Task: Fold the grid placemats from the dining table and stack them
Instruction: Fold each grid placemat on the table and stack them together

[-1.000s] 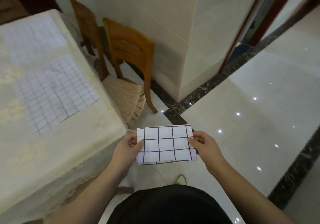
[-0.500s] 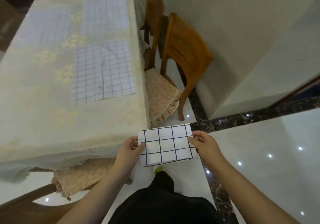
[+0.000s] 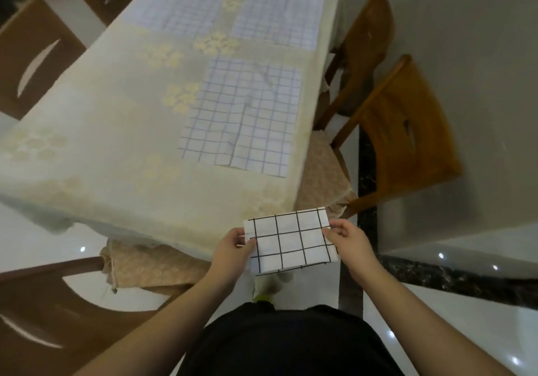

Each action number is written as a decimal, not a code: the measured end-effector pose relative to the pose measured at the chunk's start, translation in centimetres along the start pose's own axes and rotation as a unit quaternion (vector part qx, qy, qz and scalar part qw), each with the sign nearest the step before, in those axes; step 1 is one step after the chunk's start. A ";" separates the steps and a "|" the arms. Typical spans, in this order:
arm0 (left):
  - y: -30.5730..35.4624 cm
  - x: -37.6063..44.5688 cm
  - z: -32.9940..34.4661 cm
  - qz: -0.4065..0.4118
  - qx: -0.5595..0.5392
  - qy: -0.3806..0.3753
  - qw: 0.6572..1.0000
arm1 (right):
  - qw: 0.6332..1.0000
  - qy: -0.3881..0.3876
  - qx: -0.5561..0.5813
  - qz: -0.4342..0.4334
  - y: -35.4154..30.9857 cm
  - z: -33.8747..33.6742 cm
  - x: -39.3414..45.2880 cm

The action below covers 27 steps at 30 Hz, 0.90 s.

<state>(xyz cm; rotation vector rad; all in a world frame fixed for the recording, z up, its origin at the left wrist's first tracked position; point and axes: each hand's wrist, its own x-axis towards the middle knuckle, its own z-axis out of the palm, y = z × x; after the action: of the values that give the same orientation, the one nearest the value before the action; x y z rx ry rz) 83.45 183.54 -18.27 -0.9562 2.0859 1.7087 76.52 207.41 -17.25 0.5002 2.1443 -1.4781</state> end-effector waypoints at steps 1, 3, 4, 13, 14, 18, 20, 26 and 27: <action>0.0 0.2 -0.1 -0.010 -0.015 0.008 1.000 | 1.000 -0.010 -0.013 -0.002 -0.5 0.3 0.7; -0.2 0.7 -0.4 -0.020 -0.036 0.031 0.999 | 0.999 -0.028 -0.040 -0.013 -1.7 0.9 2.1; -0.2 0.9 -0.5 -0.022 -0.047 0.041 0.998 | 0.998 -0.040 -0.052 -0.020 -2.4 1.2 2.8; -1.5 2.2 0.3 -0.085 -0.103 0.133 0.982 | 0.968 -0.152 -0.188 -0.062 -6.1 4.4 9.9; -1.6 2.4 0.6 -0.096 -0.101 0.148 0.979 | 0.962 -0.165 -0.204 -0.074 -6.5 4.7 10.8; -1.9 3.1 2.4 -0.150 -0.122 0.215 0.957 | 0.924 -0.230 -0.281 -0.119 -8.5 6.2 14.5; -1.6 3.4 3.4 -0.176 -0.138 0.249 0.942 | 0.899 -0.265 -0.319 -0.143 -9.7 7.1 16.1; -0.5 4.5 5.7 -0.223 -0.187 0.325 0.900 | 0.822 -0.334 -0.406 -0.218 -12.5 9.2 19.9; -0.4 4.5 6.0 -0.228 -0.194 0.335 0.893 | 0.813 -0.342 -0.413 -0.224 -12.6 9.4 20.2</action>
<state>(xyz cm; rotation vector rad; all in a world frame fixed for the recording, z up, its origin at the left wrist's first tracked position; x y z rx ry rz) 79.25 187.81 -22.85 -2.2197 1.6244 1.7001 54.86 194.76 -22.16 -0.7833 2.0542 -0.5835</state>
